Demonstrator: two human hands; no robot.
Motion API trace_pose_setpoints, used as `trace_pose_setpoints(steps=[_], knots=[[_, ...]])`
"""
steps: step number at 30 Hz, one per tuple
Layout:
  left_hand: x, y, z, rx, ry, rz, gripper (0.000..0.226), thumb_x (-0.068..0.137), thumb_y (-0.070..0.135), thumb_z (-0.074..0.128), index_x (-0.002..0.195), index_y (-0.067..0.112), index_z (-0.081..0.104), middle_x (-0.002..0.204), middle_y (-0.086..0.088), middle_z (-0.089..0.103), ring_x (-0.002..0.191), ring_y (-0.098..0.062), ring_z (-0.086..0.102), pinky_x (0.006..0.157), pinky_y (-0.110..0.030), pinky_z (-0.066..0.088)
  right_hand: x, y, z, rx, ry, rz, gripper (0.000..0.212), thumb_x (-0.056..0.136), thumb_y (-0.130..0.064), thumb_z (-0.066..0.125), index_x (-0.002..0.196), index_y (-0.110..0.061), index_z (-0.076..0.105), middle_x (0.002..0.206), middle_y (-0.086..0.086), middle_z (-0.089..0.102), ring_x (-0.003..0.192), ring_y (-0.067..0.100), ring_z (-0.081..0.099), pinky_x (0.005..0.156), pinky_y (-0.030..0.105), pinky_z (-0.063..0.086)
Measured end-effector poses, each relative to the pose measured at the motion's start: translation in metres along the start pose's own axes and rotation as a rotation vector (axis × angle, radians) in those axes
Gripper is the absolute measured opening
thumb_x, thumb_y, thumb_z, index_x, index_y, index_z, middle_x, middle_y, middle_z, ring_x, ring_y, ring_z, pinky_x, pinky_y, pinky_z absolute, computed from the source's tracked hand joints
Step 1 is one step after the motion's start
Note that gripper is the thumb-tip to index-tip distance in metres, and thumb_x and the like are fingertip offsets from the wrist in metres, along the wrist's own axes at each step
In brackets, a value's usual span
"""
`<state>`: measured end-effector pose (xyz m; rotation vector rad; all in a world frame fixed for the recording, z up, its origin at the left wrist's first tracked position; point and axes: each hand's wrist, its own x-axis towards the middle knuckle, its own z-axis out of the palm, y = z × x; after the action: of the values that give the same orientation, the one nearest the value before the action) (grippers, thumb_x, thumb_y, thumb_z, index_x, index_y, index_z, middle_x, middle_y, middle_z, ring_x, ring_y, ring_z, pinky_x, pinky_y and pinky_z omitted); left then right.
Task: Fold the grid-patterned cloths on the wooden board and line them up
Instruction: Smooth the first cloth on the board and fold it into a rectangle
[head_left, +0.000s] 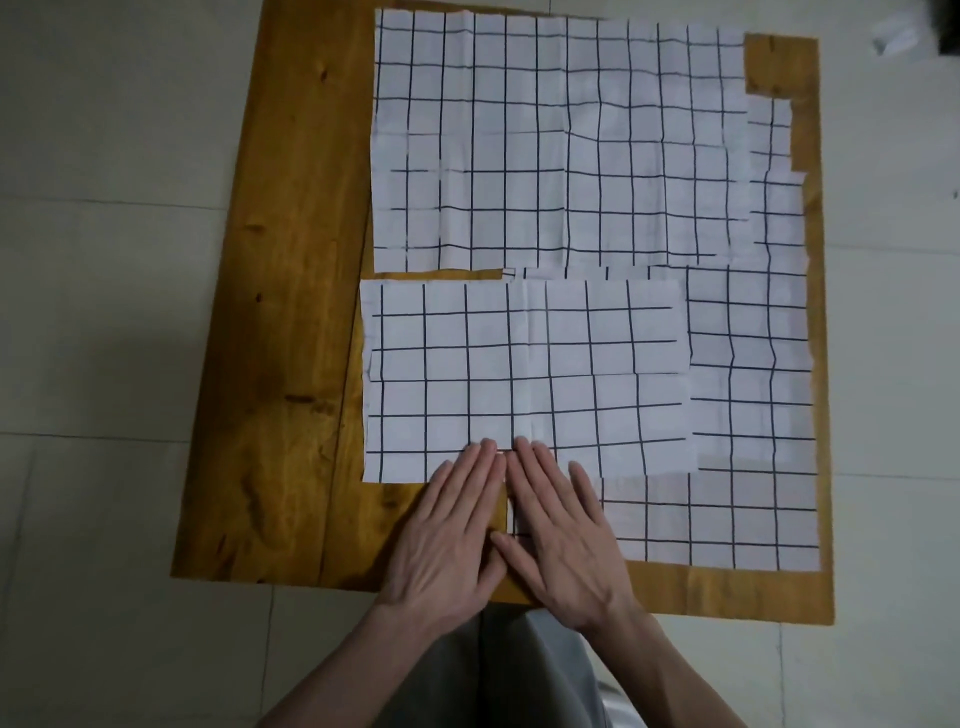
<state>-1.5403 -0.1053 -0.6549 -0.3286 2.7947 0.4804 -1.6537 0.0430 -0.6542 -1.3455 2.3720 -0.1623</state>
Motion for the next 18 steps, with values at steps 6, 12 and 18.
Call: trace_pose_setpoints(steps=[6,12,18], knots=[[-0.003,-0.016,0.001,0.042,0.030,-0.027,0.078,0.107,0.058,0.028,0.167,0.010,0.011,0.176,-0.009,0.005,0.162,-0.024,0.006,0.128,-0.049,0.018,-0.002,0.009,-0.003,-0.010,0.014,0.010,0.077,0.108,-0.062,0.027,0.167,-0.014,0.012,0.176,0.003,0.004,0.162,0.019,0.007,0.128,0.047,0.016],[-0.011,-0.038,-0.003,0.052,0.035,-0.048,0.085,0.106,0.065,0.030,0.167,0.009,0.011,0.176,-0.010,0.005,0.162,-0.025,0.007,0.126,-0.051,0.021,-0.009,0.026,-0.007,-0.013,-0.006,0.060,0.078,0.107,-0.064,0.022,0.167,-0.015,0.010,0.176,0.002,0.003,0.162,0.019,0.006,0.128,0.048,0.014],[-0.027,-0.071,-0.007,0.082,0.059,-0.091,0.085,0.106,0.063,0.029,0.165,0.004,0.013,0.175,-0.014,0.007,0.162,-0.029,0.011,0.125,-0.053,0.026,-0.020,0.049,-0.009,-0.025,0.022,0.166,0.080,0.106,-0.066,0.018,0.167,-0.014,0.010,0.176,0.003,0.004,0.162,0.020,0.006,0.128,0.048,0.011]])
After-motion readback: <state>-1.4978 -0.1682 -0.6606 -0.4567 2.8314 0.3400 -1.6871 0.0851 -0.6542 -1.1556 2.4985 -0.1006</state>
